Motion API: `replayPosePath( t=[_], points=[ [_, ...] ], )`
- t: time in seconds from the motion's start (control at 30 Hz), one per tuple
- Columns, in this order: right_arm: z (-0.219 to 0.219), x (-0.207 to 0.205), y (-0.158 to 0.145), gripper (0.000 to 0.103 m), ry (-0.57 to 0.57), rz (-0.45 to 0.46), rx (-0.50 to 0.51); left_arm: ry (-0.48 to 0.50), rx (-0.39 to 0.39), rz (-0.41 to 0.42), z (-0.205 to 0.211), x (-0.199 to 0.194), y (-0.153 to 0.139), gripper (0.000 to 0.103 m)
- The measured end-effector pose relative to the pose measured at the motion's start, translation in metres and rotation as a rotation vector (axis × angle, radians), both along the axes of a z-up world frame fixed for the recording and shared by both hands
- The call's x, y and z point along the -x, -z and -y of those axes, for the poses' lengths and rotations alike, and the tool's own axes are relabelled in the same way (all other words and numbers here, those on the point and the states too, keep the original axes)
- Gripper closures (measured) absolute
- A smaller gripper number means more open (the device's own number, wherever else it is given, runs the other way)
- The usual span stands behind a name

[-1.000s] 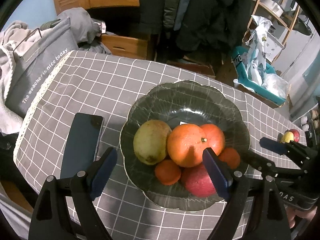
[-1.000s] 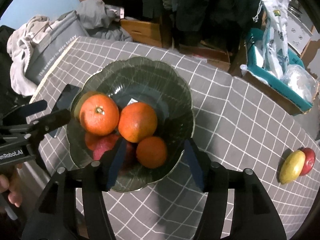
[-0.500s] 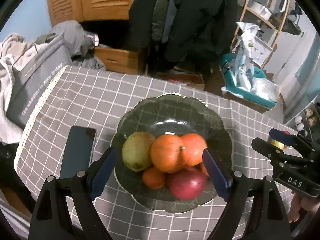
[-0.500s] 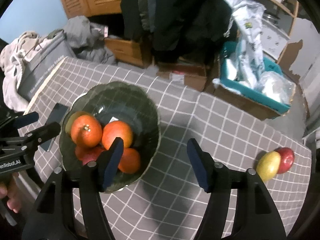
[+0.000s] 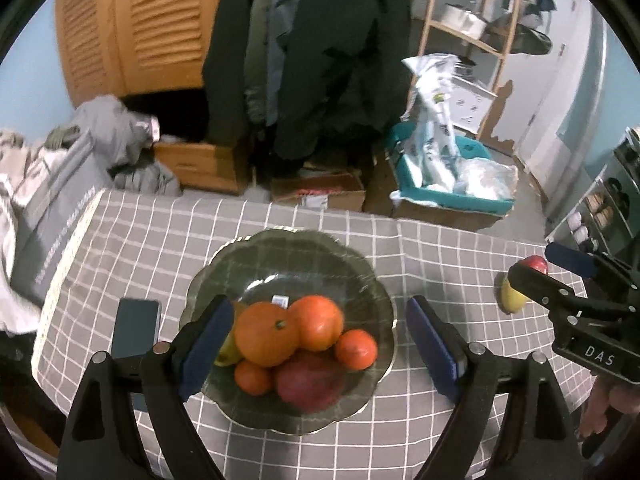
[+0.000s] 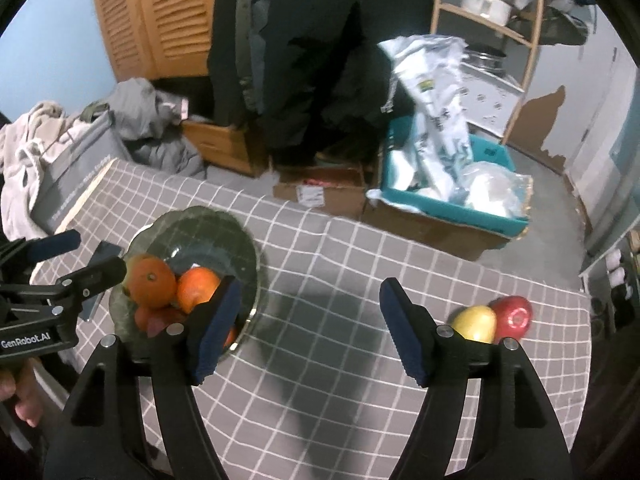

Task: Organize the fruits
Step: 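Move both tools away from the bowl toward the yellow mango and red apple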

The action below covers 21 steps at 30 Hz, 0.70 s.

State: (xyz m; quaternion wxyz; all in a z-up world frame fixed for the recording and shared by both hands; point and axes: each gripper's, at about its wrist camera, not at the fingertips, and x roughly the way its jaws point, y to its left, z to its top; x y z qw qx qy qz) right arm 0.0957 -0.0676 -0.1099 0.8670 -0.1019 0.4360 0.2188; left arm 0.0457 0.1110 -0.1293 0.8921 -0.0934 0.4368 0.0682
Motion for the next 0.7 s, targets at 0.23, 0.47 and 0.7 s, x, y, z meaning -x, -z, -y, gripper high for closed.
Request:
replayPosePath(
  t=[0.23, 0.47, 0.7],
  points=[
    [0.039, 0.005, -0.015, 0.025, 0.069, 0.043, 0.006, 0.072, -0.033, 0.057, 0.034, -0.001, -0.019, 0.002],
    [0.081, 0.012, -0.025, 0.024, 0.138, 0.067, 0.005, 0.135, -0.057, 0.079, 0.069, -0.004, -0.030, 0.001],
    [0.117, 0.018, -0.031, 0.020, 0.194, 0.092, 0.003, 0.183, -0.054, 0.081, 0.099, -0.010, -0.034, 0.001]
  ],
)
